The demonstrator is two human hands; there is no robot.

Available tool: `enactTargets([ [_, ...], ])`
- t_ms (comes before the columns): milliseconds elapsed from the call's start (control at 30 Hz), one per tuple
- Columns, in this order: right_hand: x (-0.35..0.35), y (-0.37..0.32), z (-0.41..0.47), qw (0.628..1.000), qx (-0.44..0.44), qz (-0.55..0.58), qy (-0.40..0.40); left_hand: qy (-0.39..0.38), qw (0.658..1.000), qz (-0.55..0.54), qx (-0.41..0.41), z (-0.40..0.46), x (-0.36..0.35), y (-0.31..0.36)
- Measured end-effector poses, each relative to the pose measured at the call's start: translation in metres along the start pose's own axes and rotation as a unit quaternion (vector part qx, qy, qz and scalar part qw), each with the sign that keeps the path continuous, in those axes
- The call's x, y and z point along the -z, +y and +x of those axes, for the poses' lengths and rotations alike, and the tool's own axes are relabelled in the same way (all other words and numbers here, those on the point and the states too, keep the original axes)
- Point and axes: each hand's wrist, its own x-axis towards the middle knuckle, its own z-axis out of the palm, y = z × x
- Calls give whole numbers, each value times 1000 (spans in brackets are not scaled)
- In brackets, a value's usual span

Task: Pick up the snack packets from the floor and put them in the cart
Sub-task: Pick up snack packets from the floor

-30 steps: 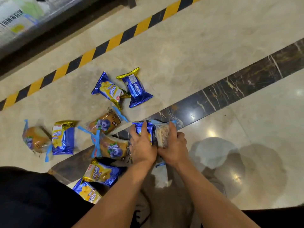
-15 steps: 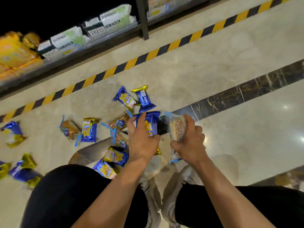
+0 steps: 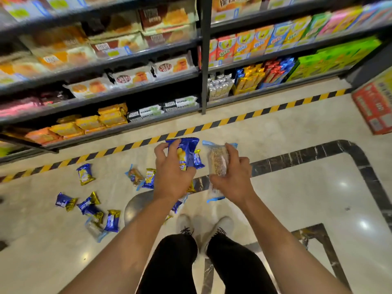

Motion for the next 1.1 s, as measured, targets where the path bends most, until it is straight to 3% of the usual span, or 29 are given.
enactTargets([
  [233,15,-94,-57,999,47,-10,7,10,1000,-25,7,-38,96,43],
  [433,0,-127,-78,996,85,21,-5,84,995,-27,52,-77,137,37],
  [733,-11,-193,-93,974,184,4,-132,204,964,-44,163,-135,176,28],
  [1100,-53,-236,-152,906,301,-7,-297,380,892,-37,244,-230,212,10],
])
